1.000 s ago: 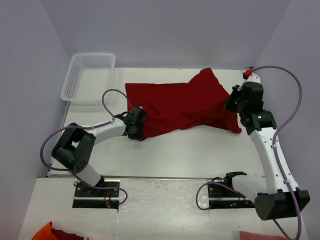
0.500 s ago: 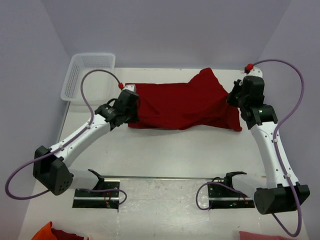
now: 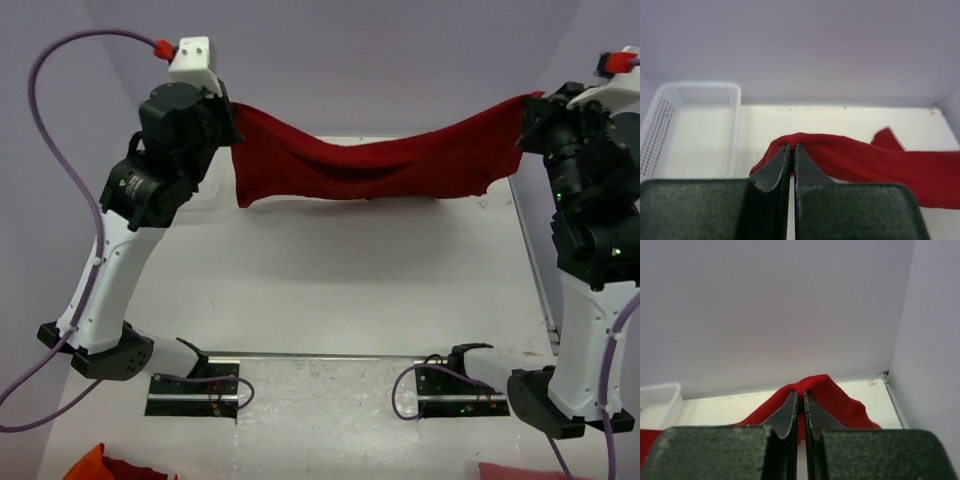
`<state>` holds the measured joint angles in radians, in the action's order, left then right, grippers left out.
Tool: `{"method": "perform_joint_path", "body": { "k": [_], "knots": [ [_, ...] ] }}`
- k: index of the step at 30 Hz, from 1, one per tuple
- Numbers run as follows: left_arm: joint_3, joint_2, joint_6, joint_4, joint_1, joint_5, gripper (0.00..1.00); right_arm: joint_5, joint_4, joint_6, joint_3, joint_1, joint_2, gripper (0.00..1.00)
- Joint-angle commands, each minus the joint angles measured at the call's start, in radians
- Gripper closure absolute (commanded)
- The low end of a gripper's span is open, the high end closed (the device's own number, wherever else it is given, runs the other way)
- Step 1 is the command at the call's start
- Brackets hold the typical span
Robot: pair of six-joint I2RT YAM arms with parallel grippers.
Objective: Fold and stack the t-shirts
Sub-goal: Flatten out the tshirt
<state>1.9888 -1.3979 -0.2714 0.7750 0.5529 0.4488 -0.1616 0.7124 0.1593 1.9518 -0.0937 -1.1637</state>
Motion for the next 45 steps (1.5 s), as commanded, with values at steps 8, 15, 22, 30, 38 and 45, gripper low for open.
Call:
{"method": "perform_joint_path", "body": {
  "k": [8,15,22,30,38,45],
  "knots": [
    [0.243,0.111,0.231,-0.142,-0.004,-0.039,1.0,0.193,0.078,-0.126,0.285,-0.011,0.11,1.0],
    [0.14,0.146,0.324,-0.327,-0.004,-0.121,1.0,0.226,-0.082,-0.124,0.246,-0.009,0.167,1.0],
    [0.379,-0.224,0.242,-0.336,-0.187,-0.256,1.0,0.163,-0.186,-0.23,0.43,-0.006,-0.216,1.0],
    [0.585,-0.65,0.046,-0.603,-0.471,-0.568,1.0,0.214,-0.324,-0.238,0.665,0.083,-0.589,1.0],
    [0.504,-0.672,-0.15,-0.906,-0.603,-0.771,1.0,0.243,-0.427,-0.207,0.641,0.138,-0.571,1.0],
    [0.518,-0.652,-0.212,-0.927,-0.628,-0.858,1.0,0.24,-0.369,-0.19,0.613,0.14,-0.53,1.0]
  ]
}}
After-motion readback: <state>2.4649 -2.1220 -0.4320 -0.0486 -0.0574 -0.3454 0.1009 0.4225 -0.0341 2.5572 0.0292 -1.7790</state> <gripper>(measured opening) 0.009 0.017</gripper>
